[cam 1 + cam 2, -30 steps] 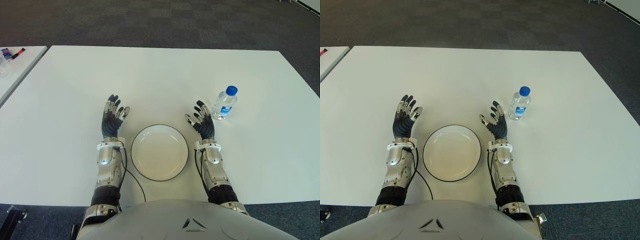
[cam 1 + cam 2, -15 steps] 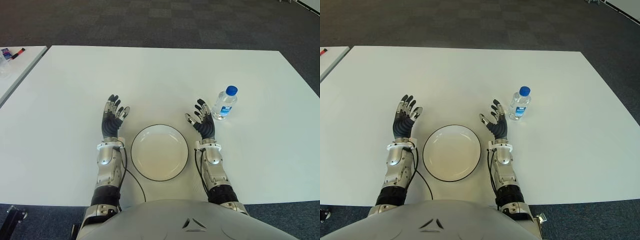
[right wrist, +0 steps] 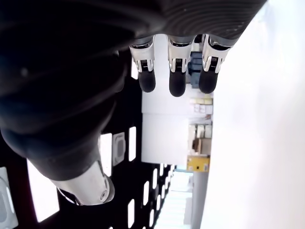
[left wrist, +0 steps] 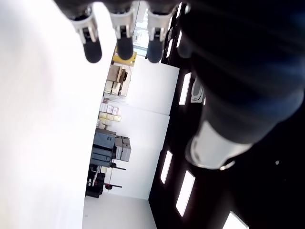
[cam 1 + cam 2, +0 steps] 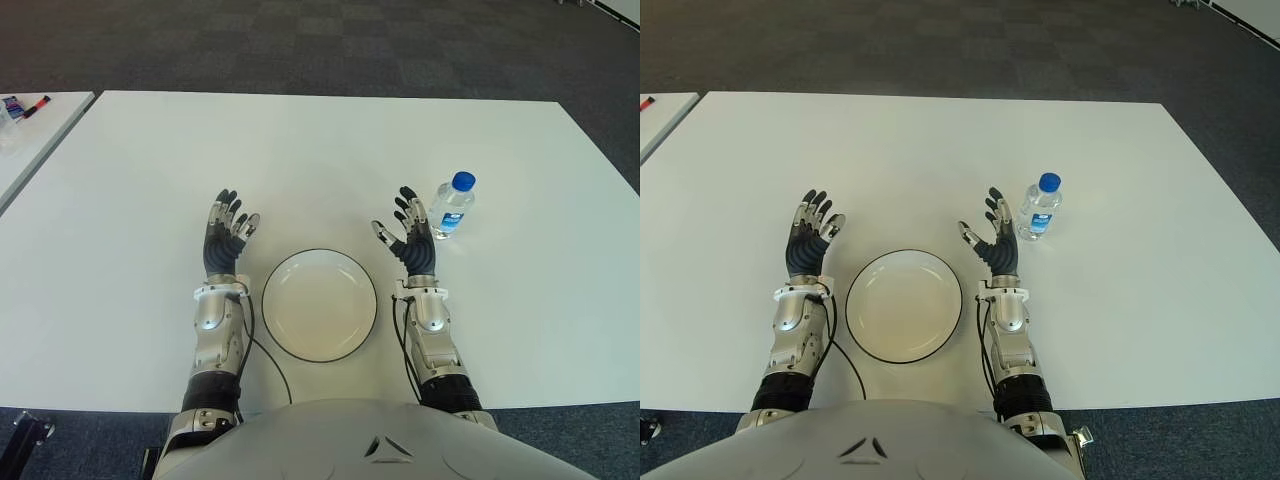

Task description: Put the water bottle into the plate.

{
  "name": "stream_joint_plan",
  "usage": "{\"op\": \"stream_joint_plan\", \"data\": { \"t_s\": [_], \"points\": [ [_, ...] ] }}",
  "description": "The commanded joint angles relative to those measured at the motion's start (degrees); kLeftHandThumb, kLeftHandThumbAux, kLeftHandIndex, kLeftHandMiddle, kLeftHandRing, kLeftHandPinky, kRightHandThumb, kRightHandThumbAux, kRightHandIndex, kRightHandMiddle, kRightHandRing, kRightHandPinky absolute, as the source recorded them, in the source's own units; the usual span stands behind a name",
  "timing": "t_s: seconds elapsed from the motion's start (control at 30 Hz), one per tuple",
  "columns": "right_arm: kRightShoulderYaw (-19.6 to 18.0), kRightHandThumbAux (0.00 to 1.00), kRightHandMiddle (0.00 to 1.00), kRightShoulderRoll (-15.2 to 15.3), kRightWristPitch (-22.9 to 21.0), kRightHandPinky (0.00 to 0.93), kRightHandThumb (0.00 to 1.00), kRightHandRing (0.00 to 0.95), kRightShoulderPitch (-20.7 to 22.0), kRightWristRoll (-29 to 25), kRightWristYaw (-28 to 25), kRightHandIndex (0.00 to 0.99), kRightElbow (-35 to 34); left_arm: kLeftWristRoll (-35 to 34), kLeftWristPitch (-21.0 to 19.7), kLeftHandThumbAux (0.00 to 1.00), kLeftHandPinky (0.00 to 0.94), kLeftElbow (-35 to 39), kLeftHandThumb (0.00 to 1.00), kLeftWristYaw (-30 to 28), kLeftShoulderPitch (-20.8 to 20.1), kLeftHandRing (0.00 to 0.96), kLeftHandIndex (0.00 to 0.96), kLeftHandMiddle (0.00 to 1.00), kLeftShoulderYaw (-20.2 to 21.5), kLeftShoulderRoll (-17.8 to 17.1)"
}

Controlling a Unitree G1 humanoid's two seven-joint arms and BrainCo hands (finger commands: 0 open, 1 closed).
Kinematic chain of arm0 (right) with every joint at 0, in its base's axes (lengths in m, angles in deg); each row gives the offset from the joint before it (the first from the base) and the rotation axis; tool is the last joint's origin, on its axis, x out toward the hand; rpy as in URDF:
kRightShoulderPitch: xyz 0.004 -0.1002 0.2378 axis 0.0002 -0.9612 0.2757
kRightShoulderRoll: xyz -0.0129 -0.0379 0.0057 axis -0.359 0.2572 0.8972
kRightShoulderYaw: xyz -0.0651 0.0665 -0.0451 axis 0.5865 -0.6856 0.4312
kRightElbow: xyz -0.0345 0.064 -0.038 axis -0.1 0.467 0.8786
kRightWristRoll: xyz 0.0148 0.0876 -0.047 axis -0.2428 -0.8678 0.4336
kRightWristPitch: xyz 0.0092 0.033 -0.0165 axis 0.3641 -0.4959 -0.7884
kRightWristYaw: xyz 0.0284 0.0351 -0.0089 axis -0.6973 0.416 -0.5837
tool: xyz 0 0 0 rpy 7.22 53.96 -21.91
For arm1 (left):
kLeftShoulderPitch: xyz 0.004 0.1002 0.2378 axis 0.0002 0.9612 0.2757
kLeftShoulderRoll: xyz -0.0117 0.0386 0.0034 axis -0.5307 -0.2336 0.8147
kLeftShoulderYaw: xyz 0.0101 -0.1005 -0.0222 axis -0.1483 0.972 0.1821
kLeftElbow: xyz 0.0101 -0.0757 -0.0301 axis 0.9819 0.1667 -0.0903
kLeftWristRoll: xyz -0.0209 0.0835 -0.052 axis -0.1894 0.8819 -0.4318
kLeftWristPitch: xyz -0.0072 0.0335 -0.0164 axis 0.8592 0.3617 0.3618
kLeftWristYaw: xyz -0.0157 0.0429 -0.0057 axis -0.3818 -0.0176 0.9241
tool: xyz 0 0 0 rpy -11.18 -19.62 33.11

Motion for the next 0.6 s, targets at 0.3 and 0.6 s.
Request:
{"op": "stream_joint_plan", "data": {
  "t_s": [0.3, 0.6],
  "points": [
    [1.13, 0.834, 0.113, -0.83, -2.77, 0.125, 0.404, 0.1, -3.28, 0.5, 0.08, 0.084, -11.43, 0.43, -0.03, 0.823, 0.106, -0.63, 0.23, 0.08, 0.22, 0.075, 0.086, 0.086, -0.88, 1.8],
    [1.19, 0.863, 0.117, -1.45, -4.6, 0.144, 0.444, 0.107, -4.39, 0.67, 0.32, 0.096, -18.12, 0.14, -0.27, 0.828, 0.102, -0.86, 0.224, 0.06, 0.04, 0.067, 0.081, 0.079, -0.89, 1.66]
  ]
}}
